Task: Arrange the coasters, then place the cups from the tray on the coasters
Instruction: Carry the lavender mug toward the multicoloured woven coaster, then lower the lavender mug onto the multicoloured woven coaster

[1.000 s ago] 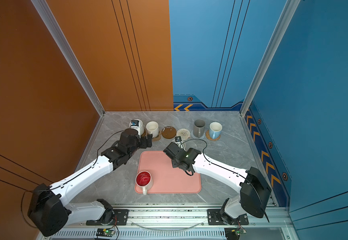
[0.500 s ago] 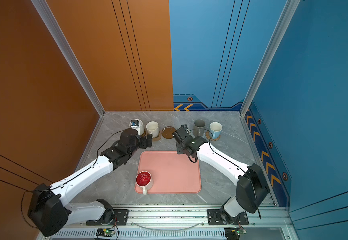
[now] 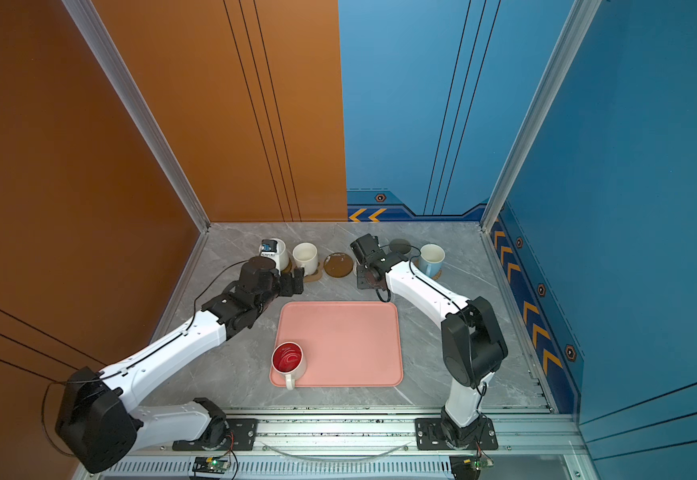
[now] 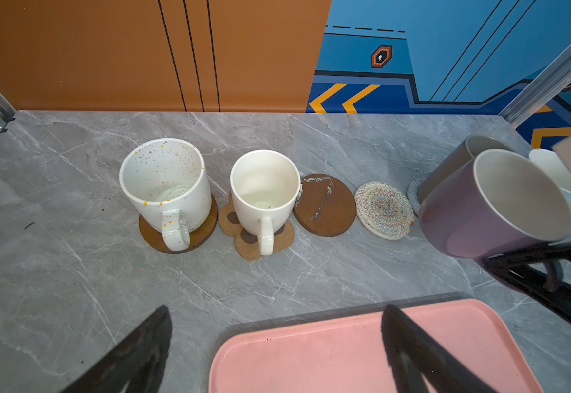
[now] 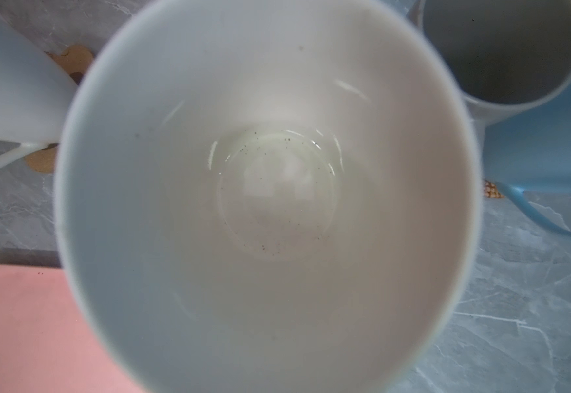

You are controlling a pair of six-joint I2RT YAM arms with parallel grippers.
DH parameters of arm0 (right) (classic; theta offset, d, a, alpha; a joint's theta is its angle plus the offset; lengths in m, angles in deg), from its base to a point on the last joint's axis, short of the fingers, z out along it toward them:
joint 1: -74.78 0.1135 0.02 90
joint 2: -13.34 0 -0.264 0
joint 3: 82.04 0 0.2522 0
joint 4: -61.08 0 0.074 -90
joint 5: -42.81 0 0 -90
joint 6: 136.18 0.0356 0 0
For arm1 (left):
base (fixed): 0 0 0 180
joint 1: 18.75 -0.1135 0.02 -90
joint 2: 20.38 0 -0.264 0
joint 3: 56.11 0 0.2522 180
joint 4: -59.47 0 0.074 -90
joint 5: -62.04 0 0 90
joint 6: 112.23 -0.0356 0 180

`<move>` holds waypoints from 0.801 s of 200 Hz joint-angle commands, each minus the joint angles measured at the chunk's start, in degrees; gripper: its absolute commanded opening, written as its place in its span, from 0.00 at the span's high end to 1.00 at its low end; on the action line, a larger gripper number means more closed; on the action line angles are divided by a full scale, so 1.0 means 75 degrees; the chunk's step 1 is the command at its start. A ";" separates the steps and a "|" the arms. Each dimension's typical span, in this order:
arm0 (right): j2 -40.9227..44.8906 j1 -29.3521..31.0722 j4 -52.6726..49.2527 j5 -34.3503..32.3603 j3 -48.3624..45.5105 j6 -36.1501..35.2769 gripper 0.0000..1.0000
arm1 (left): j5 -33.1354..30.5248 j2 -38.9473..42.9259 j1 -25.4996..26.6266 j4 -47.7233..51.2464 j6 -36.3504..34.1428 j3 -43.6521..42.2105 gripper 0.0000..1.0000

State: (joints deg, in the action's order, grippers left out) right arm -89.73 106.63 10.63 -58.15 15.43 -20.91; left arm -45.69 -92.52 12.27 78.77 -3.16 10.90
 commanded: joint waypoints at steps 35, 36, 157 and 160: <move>-0.0688 -0.0226 0.0556 0.0250 0.0852 -0.0183 1.00 | 0.0027 -0.0050 -0.0095 0.0060 -0.0023 0.0159 0.04; -0.0704 -0.0233 0.0556 0.0258 0.0864 -0.0183 1.00 | 0.0030 -0.0056 -0.0100 0.0059 -0.0023 0.0156 0.04; -0.1863 -0.0489 0.0555 0.0269 0.1783 -0.0300 1.00 | 0.0040 -0.0049 -0.0130 0.0097 -0.0043 0.0172 0.04; -0.1881 -0.0486 0.0550 0.0267 0.1796 -0.0300 1.00 | 0.0044 -0.0049 -0.0138 0.0100 -0.0046 0.0176 0.04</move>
State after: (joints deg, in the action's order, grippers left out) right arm -103.37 103.44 12.40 -54.76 25.94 -22.28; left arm -45.69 -92.52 11.92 78.79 -3.16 10.90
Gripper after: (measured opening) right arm 0.128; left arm 0.963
